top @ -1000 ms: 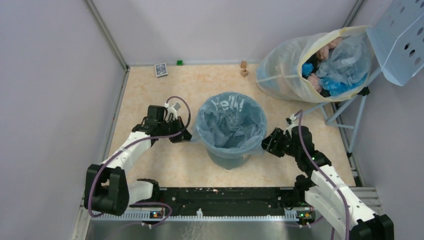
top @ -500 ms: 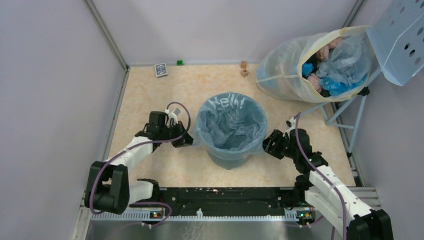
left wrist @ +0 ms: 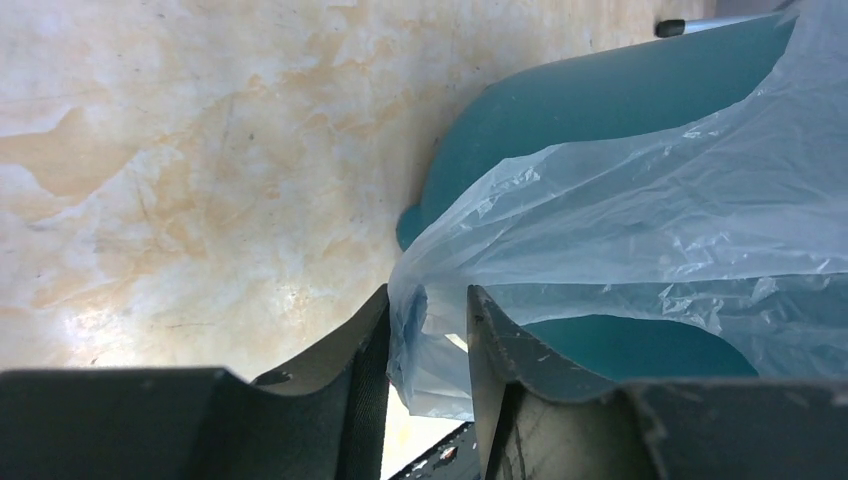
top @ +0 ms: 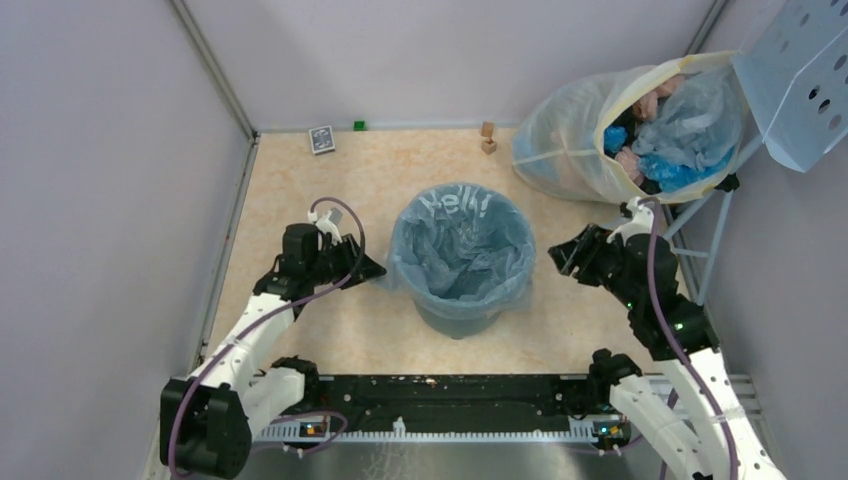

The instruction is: Put the trash bags into the trash bin

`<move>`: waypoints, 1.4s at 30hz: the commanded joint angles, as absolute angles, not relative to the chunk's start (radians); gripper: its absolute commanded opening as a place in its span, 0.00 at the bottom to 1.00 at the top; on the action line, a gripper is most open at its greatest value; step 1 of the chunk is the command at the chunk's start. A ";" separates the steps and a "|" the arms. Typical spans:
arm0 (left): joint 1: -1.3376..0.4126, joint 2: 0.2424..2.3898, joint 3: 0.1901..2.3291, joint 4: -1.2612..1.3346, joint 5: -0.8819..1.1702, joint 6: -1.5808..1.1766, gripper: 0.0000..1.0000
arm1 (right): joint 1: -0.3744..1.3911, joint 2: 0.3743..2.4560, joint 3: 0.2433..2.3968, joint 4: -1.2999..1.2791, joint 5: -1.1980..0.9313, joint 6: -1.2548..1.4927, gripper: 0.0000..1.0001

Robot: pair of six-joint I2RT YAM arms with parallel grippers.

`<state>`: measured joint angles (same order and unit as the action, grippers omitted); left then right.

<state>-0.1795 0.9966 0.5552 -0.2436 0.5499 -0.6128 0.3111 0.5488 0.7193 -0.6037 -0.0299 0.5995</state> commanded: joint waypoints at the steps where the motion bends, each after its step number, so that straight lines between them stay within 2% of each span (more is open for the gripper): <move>1: -0.177 0.952 0.584 -0.273 0.470 -0.626 0.39 | 0.305 0.610 0.908 -0.763 0.007 0.454 0.46; 5: -0.172 0.935 0.571 -0.277 0.463 -0.627 0.42 | 0.307 0.718 1.111 -0.833 -0.118 0.358 0.00; 8: -0.170 0.939 0.561 -0.256 0.496 -0.628 0.46 | 0.321 0.820 1.227 -0.870 -0.241 0.295 0.00; 11: -0.170 0.957 0.556 -0.240 0.527 -0.630 0.49 | 0.419 0.884 1.303 -0.884 -0.258 0.254 0.00; 16: -0.170 1.001 0.543 -0.194 0.585 -0.625 0.36 | 0.796 1.000 1.350 -0.860 -0.014 0.219 0.00; 21: -0.172 1.066 0.536 -0.148 0.637 -0.629 0.32 | 0.999 1.182 1.378 -0.840 0.134 0.183 0.00; 27: -0.172 1.101 0.526 -0.104 0.669 -0.626 0.26 | 1.022 1.344 1.359 -0.802 0.077 0.168 0.00; 35: -0.172 1.153 0.519 -0.050 0.715 -0.619 0.01 | 1.011 1.441 1.232 -0.737 0.003 0.192 0.00; 42: -0.172 1.160 0.515 -0.043 0.709 -0.609 0.00 | 0.969 1.451 1.120 -0.658 -0.077 0.220 0.00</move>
